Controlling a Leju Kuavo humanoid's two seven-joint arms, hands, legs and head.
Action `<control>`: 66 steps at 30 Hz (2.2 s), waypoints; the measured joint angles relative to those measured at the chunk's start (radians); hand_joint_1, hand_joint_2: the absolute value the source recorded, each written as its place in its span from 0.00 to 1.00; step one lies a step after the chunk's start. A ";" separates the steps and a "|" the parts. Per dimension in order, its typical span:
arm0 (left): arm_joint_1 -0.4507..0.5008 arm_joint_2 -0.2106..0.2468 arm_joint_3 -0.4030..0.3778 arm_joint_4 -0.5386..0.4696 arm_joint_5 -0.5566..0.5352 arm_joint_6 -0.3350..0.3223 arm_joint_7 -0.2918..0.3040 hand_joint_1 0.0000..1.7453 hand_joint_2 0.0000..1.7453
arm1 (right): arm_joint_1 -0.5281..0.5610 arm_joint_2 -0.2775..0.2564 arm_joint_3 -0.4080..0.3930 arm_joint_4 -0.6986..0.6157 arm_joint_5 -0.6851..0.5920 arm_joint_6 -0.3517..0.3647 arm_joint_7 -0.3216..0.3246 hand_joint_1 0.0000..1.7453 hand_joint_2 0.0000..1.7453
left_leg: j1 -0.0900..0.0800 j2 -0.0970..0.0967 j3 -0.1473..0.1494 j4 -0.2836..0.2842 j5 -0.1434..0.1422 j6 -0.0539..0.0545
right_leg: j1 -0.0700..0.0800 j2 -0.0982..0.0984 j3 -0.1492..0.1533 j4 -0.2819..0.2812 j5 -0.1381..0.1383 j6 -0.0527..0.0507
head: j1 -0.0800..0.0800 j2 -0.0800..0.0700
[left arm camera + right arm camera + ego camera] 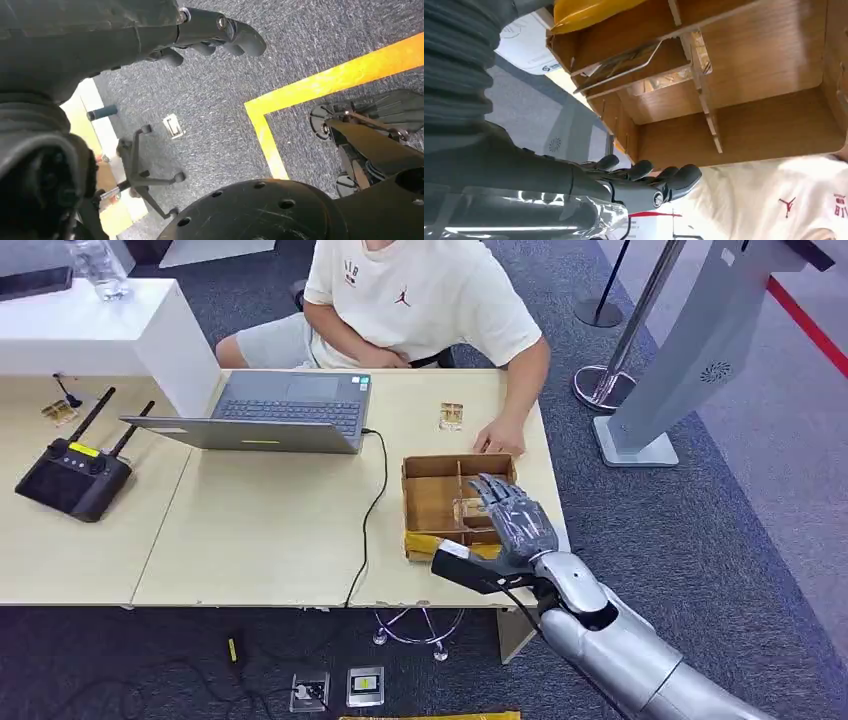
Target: Pass the card to the sensor for recognition and then transmit it.
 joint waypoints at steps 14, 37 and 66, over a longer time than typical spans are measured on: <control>0.002 0.001 0.000 0.000 0.011 0.000 0.000 0.00 0.00 | -0.006 0.005 0.034 0.030 -0.013 0.007 -0.011 0.00 1.00 | 0.000 0.000 0.000 0.000 0.000 0.000 | 0.000 0.000 0.000 0.000 0.000 0.000 | 0.000 0.000; 0.013 0.000 0.000 0.000 0.024 0.000 0.000 0.00 0.00 | 0.003 -0.008 0.021 0.080 0.080 -0.134 0.101 0.00 1.00 | 0.000 0.001 0.001 0.000 0.000 0.000 | 0.000 0.001 0.000 0.000 0.000 0.000 | 0.000 0.000; 0.013 0.000 -0.002 0.000 0.039 0.000 0.000 0.00 0.00 | 0.018 -0.012 0.001 0.080 0.072 -0.090 0.061 0.09 1.00 | 0.000 0.001 0.001 0.000 0.000 0.000 | 0.000 0.000 0.000 0.000 0.000 0.000 | 0.000 0.000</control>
